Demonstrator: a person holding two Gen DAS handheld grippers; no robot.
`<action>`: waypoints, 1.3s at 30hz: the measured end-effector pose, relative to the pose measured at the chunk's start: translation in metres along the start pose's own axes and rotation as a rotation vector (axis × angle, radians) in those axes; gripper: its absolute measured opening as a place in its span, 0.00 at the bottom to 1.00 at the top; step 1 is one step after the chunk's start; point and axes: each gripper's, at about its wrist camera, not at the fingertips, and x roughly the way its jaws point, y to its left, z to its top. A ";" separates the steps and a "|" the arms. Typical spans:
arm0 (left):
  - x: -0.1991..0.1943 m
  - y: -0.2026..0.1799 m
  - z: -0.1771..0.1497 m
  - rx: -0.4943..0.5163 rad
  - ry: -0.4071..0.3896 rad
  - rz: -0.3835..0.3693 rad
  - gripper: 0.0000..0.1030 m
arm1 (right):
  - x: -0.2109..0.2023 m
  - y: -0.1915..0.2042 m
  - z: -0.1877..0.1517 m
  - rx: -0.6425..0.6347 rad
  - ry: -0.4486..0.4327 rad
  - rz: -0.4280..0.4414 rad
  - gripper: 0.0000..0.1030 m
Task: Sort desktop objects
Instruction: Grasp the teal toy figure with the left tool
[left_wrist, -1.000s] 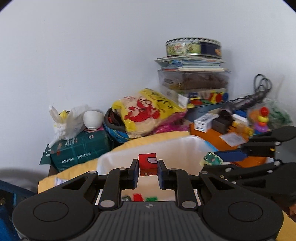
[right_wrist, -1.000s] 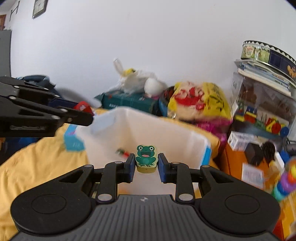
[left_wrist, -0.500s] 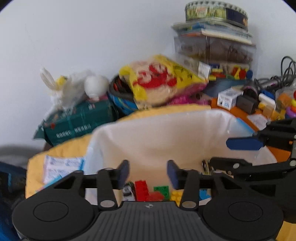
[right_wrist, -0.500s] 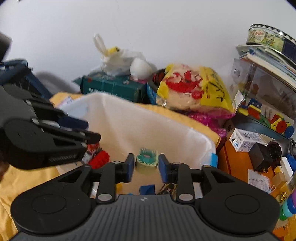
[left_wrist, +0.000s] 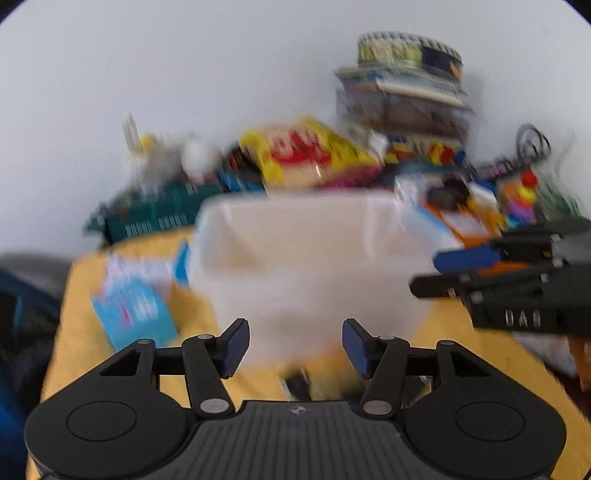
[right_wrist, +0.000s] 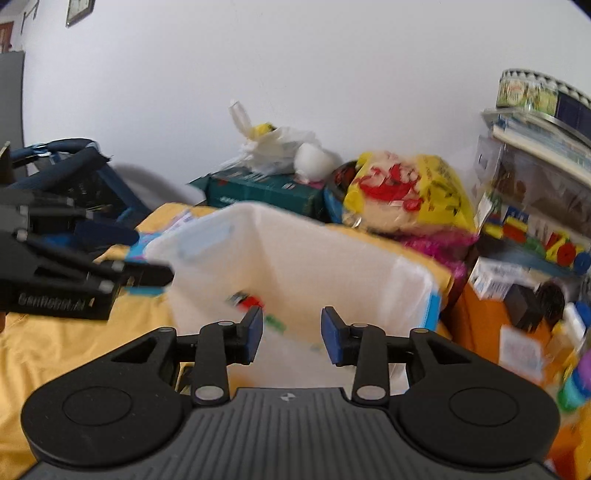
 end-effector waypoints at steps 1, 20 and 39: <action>0.001 -0.002 -0.011 0.013 0.032 -0.019 0.58 | -0.002 0.001 -0.007 0.012 0.008 0.010 0.38; 0.090 -0.060 -0.033 0.197 0.259 -0.094 0.35 | -0.007 0.026 -0.110 0.060 0.229 0.024 0.38; -0.003 -0.013 -0.109 0.022 0.292 -0.045 0.34 | 0.054 0.061 -0.071 -0.113 0.145 0.084 0.39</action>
